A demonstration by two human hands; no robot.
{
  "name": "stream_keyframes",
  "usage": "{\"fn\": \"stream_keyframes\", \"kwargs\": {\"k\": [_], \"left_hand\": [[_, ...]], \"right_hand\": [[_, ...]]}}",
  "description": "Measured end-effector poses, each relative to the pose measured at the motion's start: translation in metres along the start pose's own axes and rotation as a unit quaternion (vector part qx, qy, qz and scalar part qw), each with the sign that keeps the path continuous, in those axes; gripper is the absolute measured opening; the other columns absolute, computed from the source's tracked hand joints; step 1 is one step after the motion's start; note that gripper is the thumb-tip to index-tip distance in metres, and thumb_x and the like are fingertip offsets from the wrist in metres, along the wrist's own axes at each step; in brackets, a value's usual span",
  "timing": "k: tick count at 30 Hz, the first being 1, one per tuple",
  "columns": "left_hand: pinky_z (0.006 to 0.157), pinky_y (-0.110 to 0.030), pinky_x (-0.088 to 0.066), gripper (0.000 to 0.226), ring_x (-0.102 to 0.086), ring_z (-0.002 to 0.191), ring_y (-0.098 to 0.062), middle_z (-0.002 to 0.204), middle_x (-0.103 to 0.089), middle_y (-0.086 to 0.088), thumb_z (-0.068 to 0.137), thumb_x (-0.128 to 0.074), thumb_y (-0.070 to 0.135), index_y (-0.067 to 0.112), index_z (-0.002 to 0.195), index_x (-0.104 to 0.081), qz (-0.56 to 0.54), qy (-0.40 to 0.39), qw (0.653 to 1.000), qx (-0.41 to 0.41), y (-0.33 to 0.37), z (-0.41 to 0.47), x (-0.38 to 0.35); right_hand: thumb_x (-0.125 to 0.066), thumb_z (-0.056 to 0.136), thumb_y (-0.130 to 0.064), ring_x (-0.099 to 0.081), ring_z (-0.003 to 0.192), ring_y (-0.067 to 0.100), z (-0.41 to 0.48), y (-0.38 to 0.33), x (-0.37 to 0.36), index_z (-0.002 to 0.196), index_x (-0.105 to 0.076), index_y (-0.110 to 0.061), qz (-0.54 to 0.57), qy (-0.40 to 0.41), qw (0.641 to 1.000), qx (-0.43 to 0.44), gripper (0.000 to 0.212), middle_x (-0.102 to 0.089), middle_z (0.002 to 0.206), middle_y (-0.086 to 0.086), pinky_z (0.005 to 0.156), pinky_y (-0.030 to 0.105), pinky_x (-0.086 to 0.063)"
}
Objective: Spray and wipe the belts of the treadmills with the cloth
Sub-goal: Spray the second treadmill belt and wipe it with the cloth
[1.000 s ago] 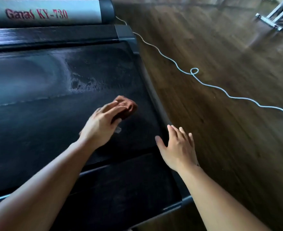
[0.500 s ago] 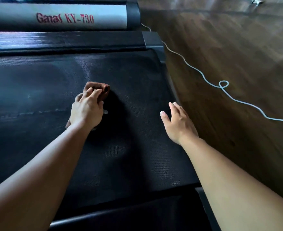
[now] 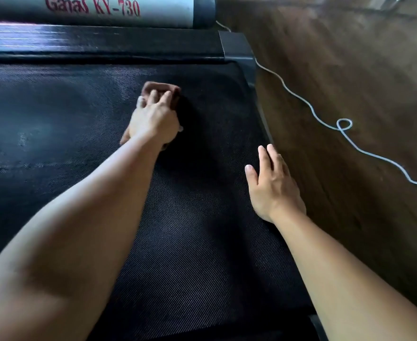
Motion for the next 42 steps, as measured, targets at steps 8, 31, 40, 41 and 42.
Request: {"fn": "stream_keyframes", "kwargs": {"k": [8, 31, 40, 41, 42], "left_hand": [[0.114, -0.046, -0.033, 0.057, -0.036, 0.14, -0.027, 0.149, -0.042, 0.0, 0.089, -0.043, 0.042, 0.032, 0.145, -0.043, 0.005, -0.018, 0.968, -0.252, 0.109, -0.061, -0.041], [0.121, -0.042, -0.019, 0.069, -0.019, 0.15, -0.036, 0.167, -0.016, -0.005, 0.096, -0.054, 0.041, 0.031, 0.157, -0.023, 0.021, 0.018, 1.0, 0.014, -0.039, 0.076, 0.021], [0.125, -0.035, -0.012, 0.055, -0.016, 0.152, -0.021, 0.163, -0.026, 0.006, 0.1, -0.042, 0.038, 0.03, 0.154, -0.034, 0.005, -0.001, 0.97, -0.242, 0.018, -0.015, -0.004], [0.125, -0.035, -0.01, 0.056, -0.014, 0.153, -0.02, 0.165, -0.023, 0.003, 0.1, -0.039, 0.04, 0.029, 0.155, -0.033, 0.009, 0.004, 0.971, -0.239, 0.004, -0.023, -0.006], [0.125, -0.037, -0.011, 0.057, -0.016, 0.153, -0.022, 0.165, -0.024, 0.002, 0.099, -0.036, 0.042, 0.029, 0.155, -0.034, 0.016, 0.018, 0.972, -0.236, -0.01, -0.029, -0.004]], "right_hand": [[-0.021, 0.103, -0.053, -0.008, 0.152, 0.018, 0.0, -0.002, 0.004, 0.158, -0.006, -0.029, 0.003, -0.008, 1.0, -0.013, 0.063, 0.003, 0.165, -0.011, 0.115, 0.041, -0.026], [-0.016, 0.101, -0.049, -0.002, 0.153, 0.019, 0.0, -0.007, -0.001, 0.159, -0.012, -0.018, -0.047, 0.033, 0.998, 0.031, 0.065, -0.004, 0.167, 0.004, 0.123, 0.031, -0.007], [-0.014, 0.102, -0.045, 0.001, 0.153, 0.016, -0.001, -0.011, 0.0, 0.158, -0.017, -0.023, -0.046, 0.024, 0.996, 0.066, 0.061, -0.006, 0.166, -0.004, 0.123, 0.03, -0.007], [-0.015, 0.102, -0.045, 0.0, 0.153, 0.016, -0.001, -0.01, -0.001, 0.158, -0.019, -0.022, -0.044, 0.027, 0.996, 0.069, 0.061, -0.007, 0.166, -0.004, 0.123, 0.03, -0.007], [-0.015, 0.102, -0.045, -0.002, 0.153, 0.017, 0.0, -0.01, -0.002, 0.158, -0.02, -0.022, -0.043, 0.032, 0.996, 0.071, 0.061, -0.009, 0.166, -0.002, 0.123, 0.03, -0.007]]}}
Point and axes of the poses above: each hand's wrist, its own z-axis towards the middle knuckle, its own x-axis out of the back of the hand, y = z × x, the point moved 4 cm from there along z, towards the middle knuckle
